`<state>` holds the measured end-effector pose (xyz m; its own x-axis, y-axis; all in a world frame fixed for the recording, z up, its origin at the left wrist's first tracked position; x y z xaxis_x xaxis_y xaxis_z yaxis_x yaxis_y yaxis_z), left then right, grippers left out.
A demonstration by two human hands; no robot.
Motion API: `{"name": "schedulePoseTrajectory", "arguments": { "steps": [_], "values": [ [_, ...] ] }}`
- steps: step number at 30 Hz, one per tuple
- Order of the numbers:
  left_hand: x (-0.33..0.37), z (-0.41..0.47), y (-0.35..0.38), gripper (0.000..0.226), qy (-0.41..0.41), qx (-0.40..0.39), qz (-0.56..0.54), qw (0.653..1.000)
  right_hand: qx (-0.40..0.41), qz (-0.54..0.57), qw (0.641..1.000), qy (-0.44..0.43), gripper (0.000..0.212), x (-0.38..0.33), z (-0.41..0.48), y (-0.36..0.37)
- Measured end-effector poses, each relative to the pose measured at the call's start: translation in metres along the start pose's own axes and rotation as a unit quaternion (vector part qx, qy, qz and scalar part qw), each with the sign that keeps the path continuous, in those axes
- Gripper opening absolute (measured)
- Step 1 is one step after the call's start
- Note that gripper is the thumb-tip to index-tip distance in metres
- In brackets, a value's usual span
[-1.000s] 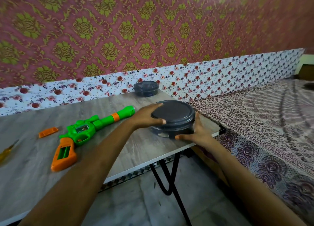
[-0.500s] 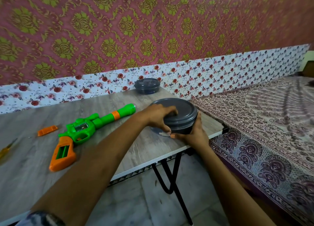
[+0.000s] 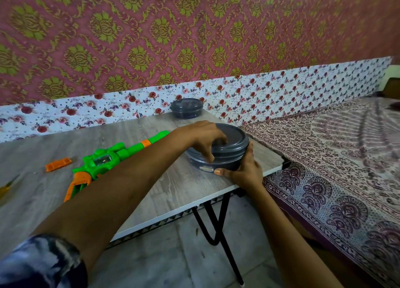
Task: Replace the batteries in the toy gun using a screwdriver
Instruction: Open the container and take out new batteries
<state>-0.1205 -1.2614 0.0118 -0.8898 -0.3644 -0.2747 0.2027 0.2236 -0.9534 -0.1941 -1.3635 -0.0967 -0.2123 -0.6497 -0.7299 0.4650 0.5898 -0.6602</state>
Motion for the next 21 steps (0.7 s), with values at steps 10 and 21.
{"name": "schedulePoseTrajectory", "arguments": {
  "steps": [10,21],
  "values": [
    [-0.078,-0.011,-0.047,0.032,-0.115,0.223,-0.275,0.928,-0.068,0.233,0.969,0.037,0.122,0.007,0.006,-0.01],
    [-0.152,0.009,0.043,0.039,-0.312,0.374,-0.691,0.534,0.038,0.295,0.953,0.065,0.055,0.013,0.041,-0.014]
  ]
}}
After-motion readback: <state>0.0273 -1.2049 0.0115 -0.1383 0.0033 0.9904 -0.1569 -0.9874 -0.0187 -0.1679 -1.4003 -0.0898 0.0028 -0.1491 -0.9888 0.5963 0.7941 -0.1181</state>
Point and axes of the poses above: each hand's wrist, its own z-axis towards the middle knuckle, its own y-axis out of the palm, x = y × z, the point moved 4 cm from there along z, towards the middle knuckle, and after that the axes turned 5 degrees about -x, right-handed, at the moved point
